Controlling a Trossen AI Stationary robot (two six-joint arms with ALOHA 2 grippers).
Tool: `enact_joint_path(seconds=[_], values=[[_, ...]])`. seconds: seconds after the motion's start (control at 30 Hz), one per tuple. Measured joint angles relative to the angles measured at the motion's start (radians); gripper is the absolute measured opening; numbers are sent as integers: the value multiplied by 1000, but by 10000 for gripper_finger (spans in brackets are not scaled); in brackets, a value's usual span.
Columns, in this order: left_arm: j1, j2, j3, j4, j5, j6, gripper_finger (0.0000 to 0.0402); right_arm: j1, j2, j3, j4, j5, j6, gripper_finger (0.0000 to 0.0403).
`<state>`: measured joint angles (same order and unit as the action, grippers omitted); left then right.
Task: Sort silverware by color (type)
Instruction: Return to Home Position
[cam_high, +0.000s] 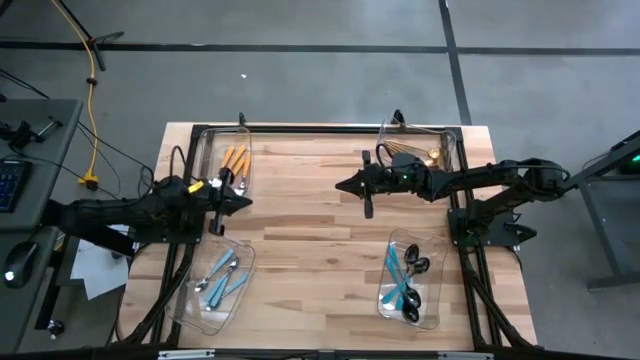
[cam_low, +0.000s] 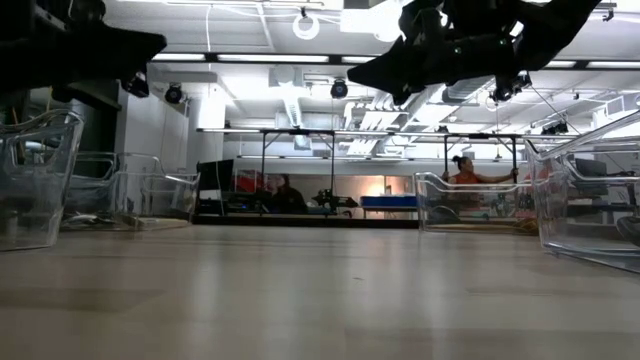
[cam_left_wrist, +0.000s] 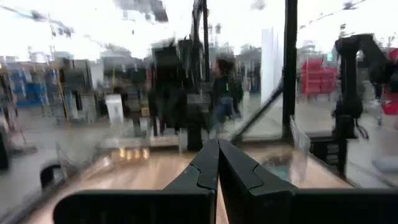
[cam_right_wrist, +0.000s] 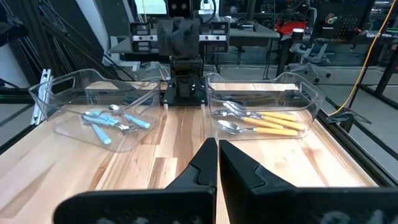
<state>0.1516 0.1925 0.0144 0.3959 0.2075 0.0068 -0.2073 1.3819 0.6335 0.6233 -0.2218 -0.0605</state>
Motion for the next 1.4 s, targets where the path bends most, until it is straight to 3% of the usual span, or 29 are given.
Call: enact_joint_path(seconds=[0.33, 0.6, 0.83, 1.2, 1.4], values=[[-26, -37, -2, -99, 102, -59, 0, 0, 0, 0, -14, -3, 0, 0], [-55, -159, -3, -192, 97, -77, 0, 0, 0, 0, -58, -14, 0, 0], [-55, -187, -2, -220, -54, -40, 0, 0, 0, 0, -60, -14, 0, 0], [-56, -189, -3, -378, -156, -29, 0, 0, 0, 0, -69, -19, 0, 0], [-56, -188, -2, -378, -172, 4, 0, 0, 0, 0, -68, -26, 0, 0]])
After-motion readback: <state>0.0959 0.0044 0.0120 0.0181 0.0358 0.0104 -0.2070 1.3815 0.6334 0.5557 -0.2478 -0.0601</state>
